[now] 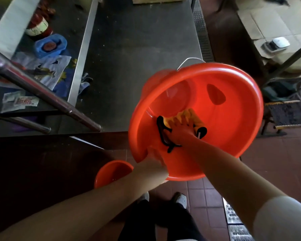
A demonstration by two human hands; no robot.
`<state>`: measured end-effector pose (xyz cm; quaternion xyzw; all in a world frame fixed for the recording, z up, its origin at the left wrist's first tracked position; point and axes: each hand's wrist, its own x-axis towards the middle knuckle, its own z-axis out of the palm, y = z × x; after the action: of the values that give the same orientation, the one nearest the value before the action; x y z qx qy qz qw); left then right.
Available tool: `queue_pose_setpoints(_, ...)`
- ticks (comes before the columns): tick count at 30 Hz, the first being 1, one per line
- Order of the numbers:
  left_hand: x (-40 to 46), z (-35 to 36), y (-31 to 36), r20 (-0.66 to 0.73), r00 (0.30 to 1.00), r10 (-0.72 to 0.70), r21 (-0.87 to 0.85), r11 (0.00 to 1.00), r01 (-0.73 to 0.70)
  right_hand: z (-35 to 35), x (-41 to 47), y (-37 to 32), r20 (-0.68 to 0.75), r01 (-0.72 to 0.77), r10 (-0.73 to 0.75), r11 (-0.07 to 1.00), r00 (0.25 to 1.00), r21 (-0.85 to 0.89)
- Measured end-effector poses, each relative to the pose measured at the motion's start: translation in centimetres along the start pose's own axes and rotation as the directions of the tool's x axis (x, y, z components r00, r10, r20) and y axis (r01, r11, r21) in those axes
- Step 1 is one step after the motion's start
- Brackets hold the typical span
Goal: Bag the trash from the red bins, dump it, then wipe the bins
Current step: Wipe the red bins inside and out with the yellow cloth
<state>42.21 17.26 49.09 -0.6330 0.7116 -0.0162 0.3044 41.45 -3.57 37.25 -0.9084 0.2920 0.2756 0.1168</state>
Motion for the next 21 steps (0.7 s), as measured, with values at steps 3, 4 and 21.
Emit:
queue_pose_setpoints(3,-0.1,0.0,-0.2,0.039,0.999,0.009,-0.022,1.000,-0.008,0.4,-0.7,0.3,-0.002,-0.011,0.011,0.999,1.000,0.047)
queue_pose_setpoints(4,-0.2,0.0,-0.3,0.042,0.999,0.006,-0.037,0.999,-0.005,0.5,-1.2,0.5,-0.023,0.000,0.001,0.999,1.000,0.051)
queue_pose_setpoints(21,-0.4,-2.3,-0.6,0.078,0.996,0.046,-0.014,0.999,-0.045,3.2,-16.2,2.4,-0.145,0.090,-0.087,0.996,0.986,0.014)
